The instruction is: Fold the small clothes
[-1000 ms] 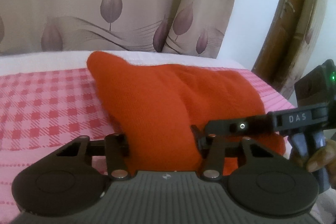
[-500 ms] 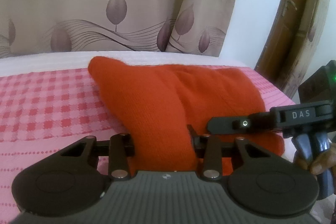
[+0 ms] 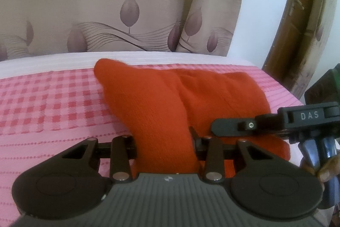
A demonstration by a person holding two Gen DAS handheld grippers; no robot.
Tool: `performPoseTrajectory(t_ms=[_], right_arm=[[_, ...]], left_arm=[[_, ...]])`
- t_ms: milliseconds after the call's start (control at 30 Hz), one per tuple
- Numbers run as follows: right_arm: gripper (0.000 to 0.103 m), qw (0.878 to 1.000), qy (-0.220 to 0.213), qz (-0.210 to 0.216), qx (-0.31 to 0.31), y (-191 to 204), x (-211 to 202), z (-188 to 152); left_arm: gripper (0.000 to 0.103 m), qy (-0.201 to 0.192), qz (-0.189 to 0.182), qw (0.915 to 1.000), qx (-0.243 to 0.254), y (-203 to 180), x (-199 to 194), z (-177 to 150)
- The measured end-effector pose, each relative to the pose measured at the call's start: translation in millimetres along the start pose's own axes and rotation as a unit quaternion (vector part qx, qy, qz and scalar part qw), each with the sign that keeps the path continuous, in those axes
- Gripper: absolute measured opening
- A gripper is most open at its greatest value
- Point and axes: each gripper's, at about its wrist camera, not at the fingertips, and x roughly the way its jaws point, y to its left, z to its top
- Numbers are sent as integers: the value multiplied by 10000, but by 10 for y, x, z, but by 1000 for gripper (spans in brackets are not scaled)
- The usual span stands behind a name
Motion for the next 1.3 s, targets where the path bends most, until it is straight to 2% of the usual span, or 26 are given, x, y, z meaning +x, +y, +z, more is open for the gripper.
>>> performPoseTrajectory(t_ms=[867,1300], right_arm=[[35,9988,-18,464,121,650,80,-527],[35,9985,40,547,15,908,71,-814]], left_arm=[[39,-116,239,9996,-66,226,-894,-201],[39,-171,340,9992,-148,287,-1307,-432]])
